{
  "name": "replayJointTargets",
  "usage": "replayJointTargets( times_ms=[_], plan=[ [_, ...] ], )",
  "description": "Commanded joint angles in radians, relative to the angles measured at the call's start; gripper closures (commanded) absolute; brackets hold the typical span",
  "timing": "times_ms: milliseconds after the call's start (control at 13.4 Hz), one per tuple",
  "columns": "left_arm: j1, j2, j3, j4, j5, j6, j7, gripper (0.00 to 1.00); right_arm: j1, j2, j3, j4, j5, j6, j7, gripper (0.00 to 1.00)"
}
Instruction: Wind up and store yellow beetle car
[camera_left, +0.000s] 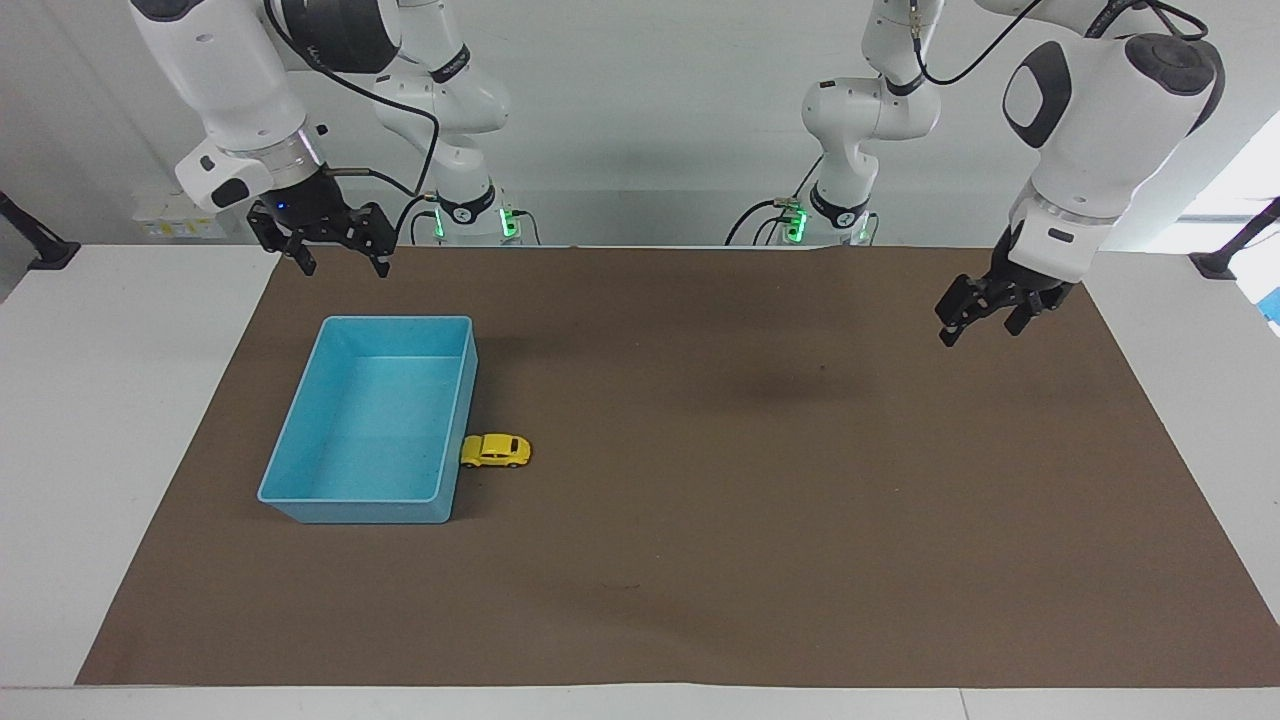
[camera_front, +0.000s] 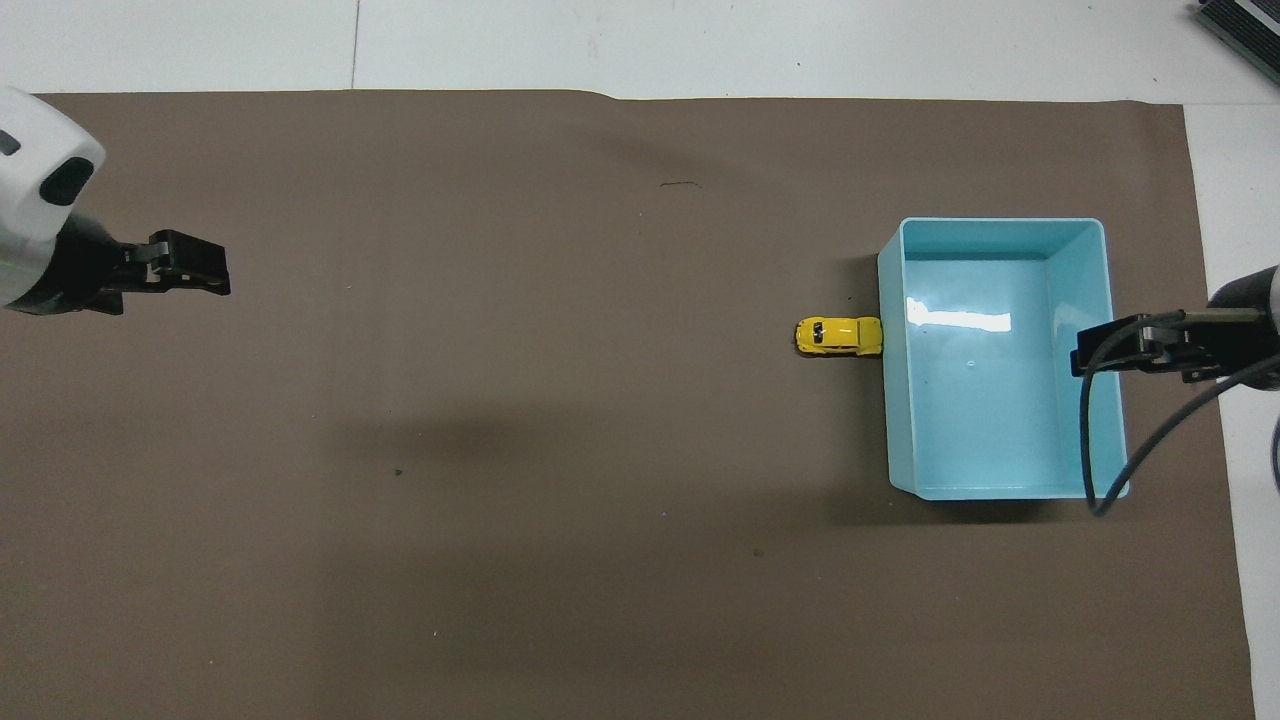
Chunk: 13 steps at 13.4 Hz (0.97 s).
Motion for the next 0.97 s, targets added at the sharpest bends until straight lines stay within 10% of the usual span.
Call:
replayJointTargets(
  times_ms=[0, 897],
  plan=[
    [0.042, -0.05, -0.011, -0.023, 0.001, -0.062, 0.17, 0.0, 0.005, -0.021, 0.006, -0.024, 0.011, 0.021, 0.081, 0.0],
    [0.029, -0.119, -0.04, 0.091, 0.003, -0.222, 0.276, 0.0, 0.06, -0.006, 0.029, -0.026, 0.018, 0.07, 0.433, 0.0]
  ],
)
